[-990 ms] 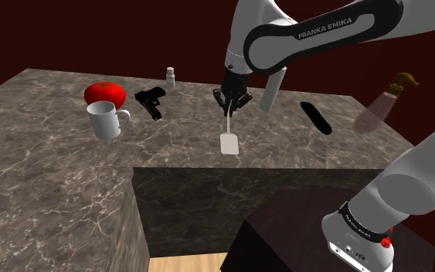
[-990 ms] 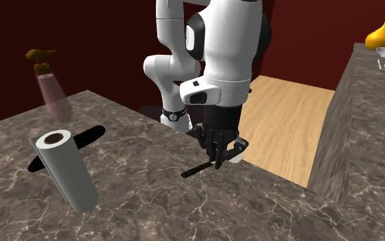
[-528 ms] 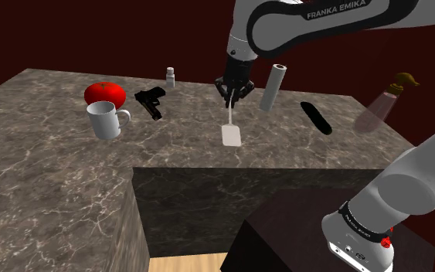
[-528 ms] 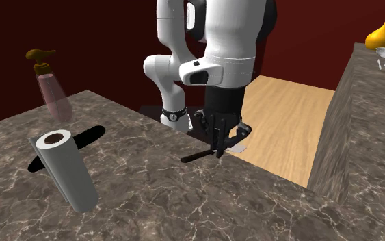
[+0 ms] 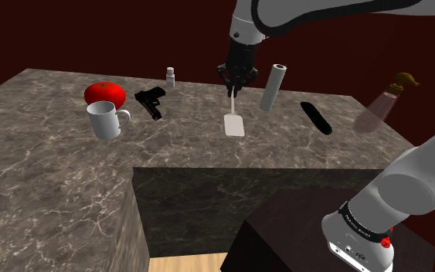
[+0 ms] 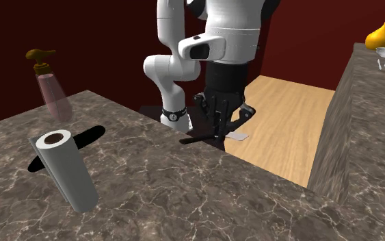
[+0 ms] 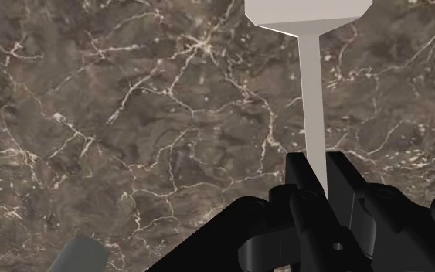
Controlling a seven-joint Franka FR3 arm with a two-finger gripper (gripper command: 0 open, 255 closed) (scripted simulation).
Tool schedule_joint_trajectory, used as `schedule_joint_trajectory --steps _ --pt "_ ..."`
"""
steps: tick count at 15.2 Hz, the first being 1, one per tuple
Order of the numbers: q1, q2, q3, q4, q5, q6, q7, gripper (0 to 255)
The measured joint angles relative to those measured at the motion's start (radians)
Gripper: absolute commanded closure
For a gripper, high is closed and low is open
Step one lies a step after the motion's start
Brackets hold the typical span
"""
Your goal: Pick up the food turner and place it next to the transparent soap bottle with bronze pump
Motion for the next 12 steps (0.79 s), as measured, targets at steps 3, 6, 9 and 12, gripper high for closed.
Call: schedule_joint_trajectory --steps 3,6,9,12 --pt "-0.001 -0.005 -0.003 0.037 0.002 -0.041 -0.005 255" --pt "-0.003 -0.005 -0.005 0.077 0.002 -0.081 -0.007 255" --pt "-0.003 -0.007 -0.006 0.118 0.002 -0.124 -0.009 255" --pt "-0.005 -0.006 -0.008 0.156 0.001 -0.161 -0.011 255"
